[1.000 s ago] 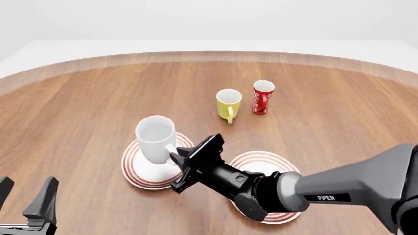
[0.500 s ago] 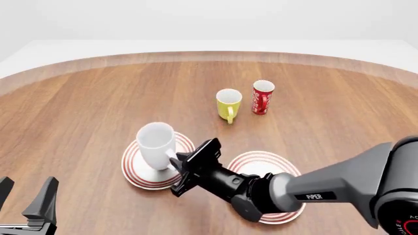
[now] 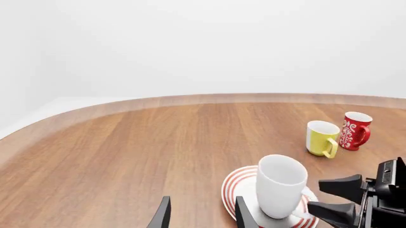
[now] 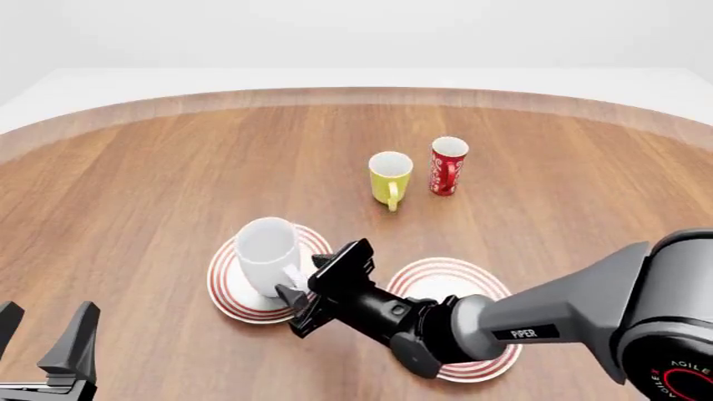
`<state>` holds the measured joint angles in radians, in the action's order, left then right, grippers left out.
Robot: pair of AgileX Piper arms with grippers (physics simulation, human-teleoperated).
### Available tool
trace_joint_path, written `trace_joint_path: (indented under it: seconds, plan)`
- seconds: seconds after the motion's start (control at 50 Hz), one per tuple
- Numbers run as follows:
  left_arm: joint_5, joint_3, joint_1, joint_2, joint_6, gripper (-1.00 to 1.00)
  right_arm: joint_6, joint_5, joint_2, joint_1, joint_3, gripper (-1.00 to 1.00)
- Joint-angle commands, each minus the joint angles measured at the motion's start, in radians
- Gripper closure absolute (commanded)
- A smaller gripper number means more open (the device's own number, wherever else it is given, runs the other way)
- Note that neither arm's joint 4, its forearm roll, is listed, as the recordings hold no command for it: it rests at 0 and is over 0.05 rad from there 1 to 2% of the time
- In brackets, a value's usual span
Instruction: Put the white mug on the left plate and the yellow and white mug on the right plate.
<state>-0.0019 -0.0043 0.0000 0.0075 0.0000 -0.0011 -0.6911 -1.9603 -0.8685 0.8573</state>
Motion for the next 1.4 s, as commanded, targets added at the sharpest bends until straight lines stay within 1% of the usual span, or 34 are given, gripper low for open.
trace_joint_path:
  seconds: [0.02, 0.34, 0.56, 0.84, 1.4]
  plan:
    - [0.000, 0.000, 0.000, 0.000, 0.000, -1.00, 0.018, 0.011, -0.010, -0.007, 0.012, -1.00]
    - [0.000, 0.000, 0.000, 0.000, 0.000, -1.00, 0.019, 0.013, 0.008, -0.003, 0.001, -1.00]
    - [0.000, 0.000, 0.000, 0.000, 0.000, -1.00, 0.010, 0.011, 0.073, 0.018, -0.044, -1.00]
    - [0.000, 0.000, 0.000, 0.000, 0.000, -1.00, -0.007, 0.019, 0.128, 0.028, -0.066, -1.00]
    - [0.000, 0.000, 0.000, 0.000, 0.000, -1.00, -0.022, 0.017, 0.238, 0.107, -0.115, -1.00]
